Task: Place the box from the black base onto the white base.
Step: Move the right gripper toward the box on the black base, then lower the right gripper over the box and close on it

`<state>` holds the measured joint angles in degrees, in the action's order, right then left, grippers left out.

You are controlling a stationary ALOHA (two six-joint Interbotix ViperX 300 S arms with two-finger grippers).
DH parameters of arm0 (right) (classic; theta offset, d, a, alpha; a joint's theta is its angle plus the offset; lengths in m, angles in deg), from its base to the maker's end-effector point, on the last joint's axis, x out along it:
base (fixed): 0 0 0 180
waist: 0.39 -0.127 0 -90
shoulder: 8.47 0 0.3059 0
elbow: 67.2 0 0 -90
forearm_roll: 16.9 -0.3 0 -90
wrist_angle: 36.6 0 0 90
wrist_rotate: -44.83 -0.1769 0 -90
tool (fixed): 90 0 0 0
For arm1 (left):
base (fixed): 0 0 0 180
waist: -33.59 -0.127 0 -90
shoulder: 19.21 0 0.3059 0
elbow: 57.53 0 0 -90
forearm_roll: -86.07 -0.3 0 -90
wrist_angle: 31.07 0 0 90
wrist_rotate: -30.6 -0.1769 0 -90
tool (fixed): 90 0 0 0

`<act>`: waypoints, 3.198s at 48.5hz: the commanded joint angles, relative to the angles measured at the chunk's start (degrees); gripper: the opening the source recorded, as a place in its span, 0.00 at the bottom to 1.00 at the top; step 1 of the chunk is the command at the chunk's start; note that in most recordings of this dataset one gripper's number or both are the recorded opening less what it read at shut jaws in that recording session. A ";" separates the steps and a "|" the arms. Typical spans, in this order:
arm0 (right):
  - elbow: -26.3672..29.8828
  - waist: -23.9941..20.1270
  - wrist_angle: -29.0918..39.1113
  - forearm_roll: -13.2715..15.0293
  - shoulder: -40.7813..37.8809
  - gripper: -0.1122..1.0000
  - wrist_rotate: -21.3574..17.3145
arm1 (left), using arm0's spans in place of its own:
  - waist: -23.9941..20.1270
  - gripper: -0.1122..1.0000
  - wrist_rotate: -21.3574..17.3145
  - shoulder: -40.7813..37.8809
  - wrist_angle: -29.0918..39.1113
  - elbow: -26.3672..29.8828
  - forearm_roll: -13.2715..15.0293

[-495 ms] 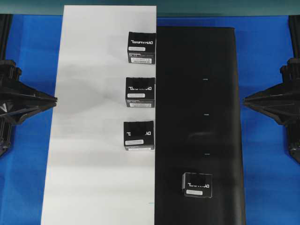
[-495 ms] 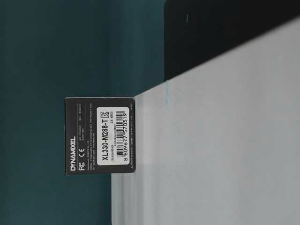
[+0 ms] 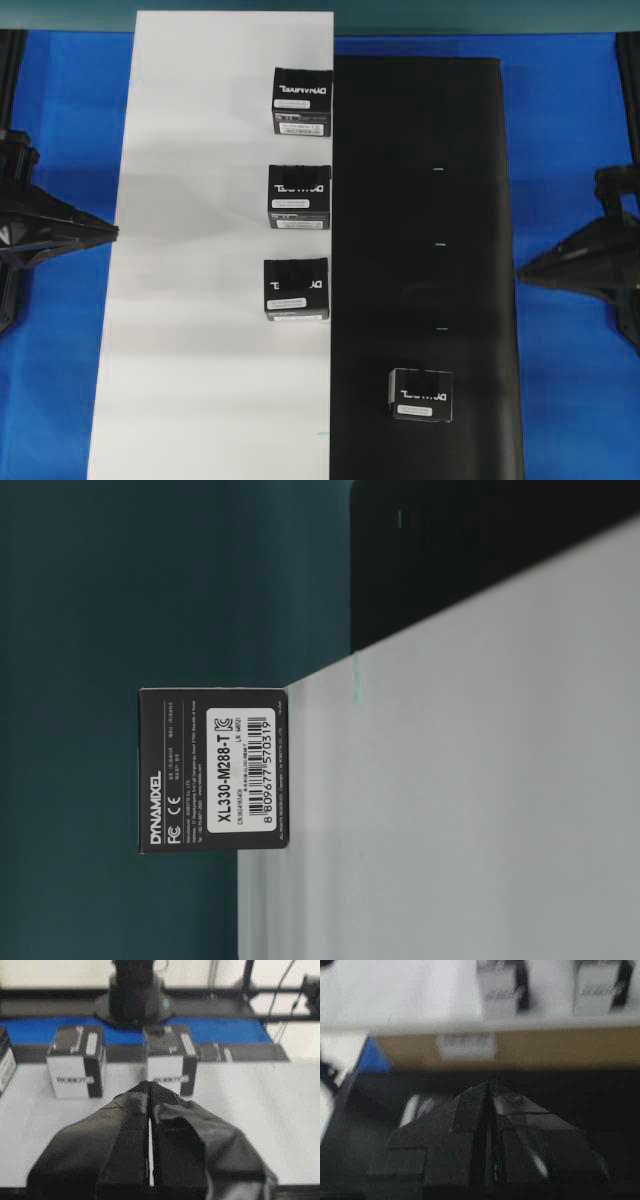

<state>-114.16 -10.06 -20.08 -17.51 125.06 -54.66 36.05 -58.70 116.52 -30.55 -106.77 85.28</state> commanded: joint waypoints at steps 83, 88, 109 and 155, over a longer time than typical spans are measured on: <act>15.56 -15.82 20.57 0.53 -39.55 1.00 -21.62 | 0.97 0.08 2.99 0.35 7.91 2.81 -0.09; 15.21 -15.82 17.67 1.58 -40.61 1.00 -22.24 | 1.05 0.08 2.99 0.35 7.91 2.81 -0.18; 15.29 -13.54 14.94 5.80 -44.21 1.00 -22.94 | 1.14 0.08 3.43 0.35 7.91 2.81 -0.09; 20.65 -14.06 12.83 5.10 -48.34 1.00 -24.87 | 1.14 0.08 5.36 0.26 7.91 2.72 -0.09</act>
<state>-94.47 -24.12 -6.98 -12.15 77.60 -79.45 37.11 -53.34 117.22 -22.37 -105.28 85.28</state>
